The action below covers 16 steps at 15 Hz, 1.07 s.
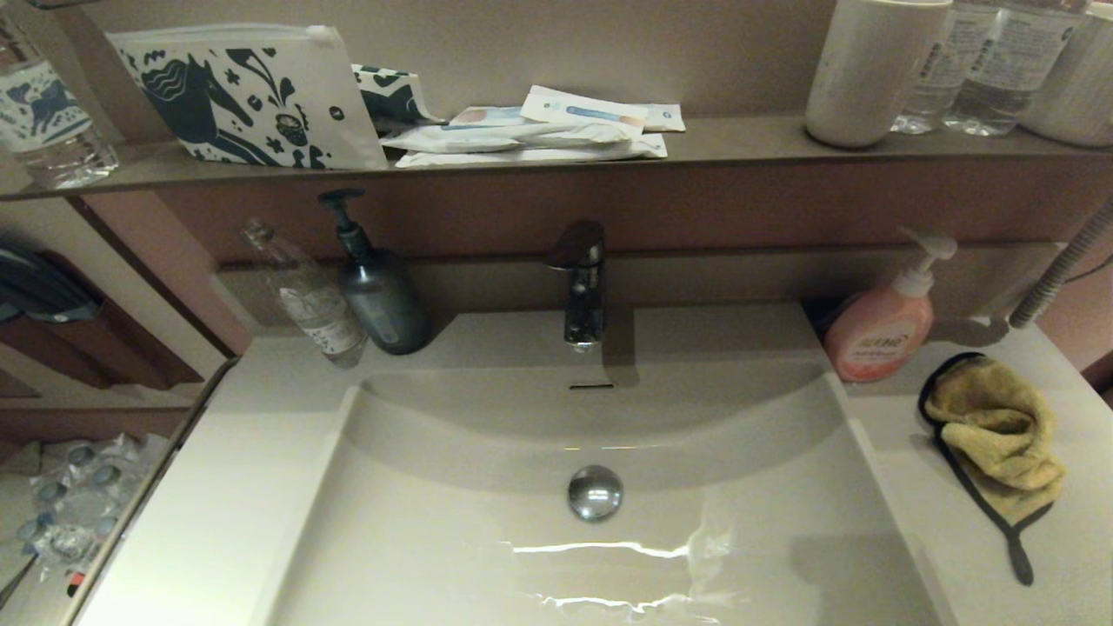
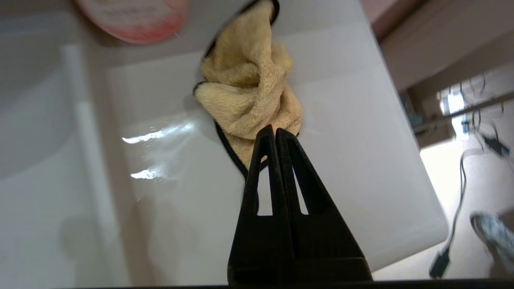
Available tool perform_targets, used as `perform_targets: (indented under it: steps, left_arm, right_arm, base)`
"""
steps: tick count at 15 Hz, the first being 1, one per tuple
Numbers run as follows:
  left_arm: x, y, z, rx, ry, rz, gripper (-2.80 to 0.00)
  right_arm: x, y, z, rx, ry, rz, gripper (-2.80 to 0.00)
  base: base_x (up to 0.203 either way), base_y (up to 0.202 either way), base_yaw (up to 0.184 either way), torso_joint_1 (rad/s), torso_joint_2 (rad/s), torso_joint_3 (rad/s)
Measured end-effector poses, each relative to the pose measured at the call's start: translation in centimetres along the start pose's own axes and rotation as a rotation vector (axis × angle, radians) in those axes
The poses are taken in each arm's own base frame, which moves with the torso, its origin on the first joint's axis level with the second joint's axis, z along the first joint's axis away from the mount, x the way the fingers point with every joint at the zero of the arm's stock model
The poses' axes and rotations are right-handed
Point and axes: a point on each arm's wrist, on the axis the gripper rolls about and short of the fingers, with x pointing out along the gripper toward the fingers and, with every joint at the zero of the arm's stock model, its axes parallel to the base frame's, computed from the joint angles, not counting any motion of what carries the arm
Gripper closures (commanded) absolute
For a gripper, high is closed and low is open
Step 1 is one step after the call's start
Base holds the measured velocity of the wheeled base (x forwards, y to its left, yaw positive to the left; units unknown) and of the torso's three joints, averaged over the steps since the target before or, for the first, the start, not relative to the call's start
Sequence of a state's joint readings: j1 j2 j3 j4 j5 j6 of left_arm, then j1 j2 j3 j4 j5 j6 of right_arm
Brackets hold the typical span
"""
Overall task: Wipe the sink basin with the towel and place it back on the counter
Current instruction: Pick up the cloth
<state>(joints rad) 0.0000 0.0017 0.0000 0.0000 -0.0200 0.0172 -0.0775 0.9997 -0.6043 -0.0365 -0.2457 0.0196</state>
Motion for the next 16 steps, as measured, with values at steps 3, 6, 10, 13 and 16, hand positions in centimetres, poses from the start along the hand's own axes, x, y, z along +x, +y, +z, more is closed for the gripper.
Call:
perform_targets:
  steps: [3, 6, 10, 13, 16]
  left_arm:
    - [0.0, 0.0, 0.0, -0.001, 0.000, 0.000, 0.00]
    - [0.0, 0.0, 0.0, 0.000, 0.000, 0.000, 0.00]
    - [0.0, 0.0, 0.0, 0.000, 0.000, -0.001, 0.00]
    - [0.0, 0.0, 0.0, 0.000, 0.000, 0.000, 0.00]
    - [0.0, 0.0, 0.0, 0.000, 0.000, -0.001, 0.00]
  right_arm:
    - [3.3, 0.6, -0.1, 0.027, 0.071, -0.018, 0.00]
    - [5.9, 1.1, -0.9, 0.016, 0.162, -0.028, 0.00]
    - [8.3, 1.1, -1.5, 0.010, 0.208, -0.076, -2.80]
    - [9.3, 0.9, -1.7, 0.005, 0.225, -0.104, -2.80]
    - [9.9, 1.0, -1.7, -0.005, 0.238, -0.098, -2.80]
  base:
    - [0.000, 0.000, 0.000, 0.000, 0.00, 0.000]
    - [0.000, 0.000, 0.000, 0.000, 0.00, 0.000]
    - [0.000, 0.000, 0.000, 0.000, 0.00, 0.000]
    - [0.000, 0.000, 0.000, 0.000, 0.00, 0.000]
    - [0.000, 0.000, 0.000, 0.000, 0.00, 0.000]
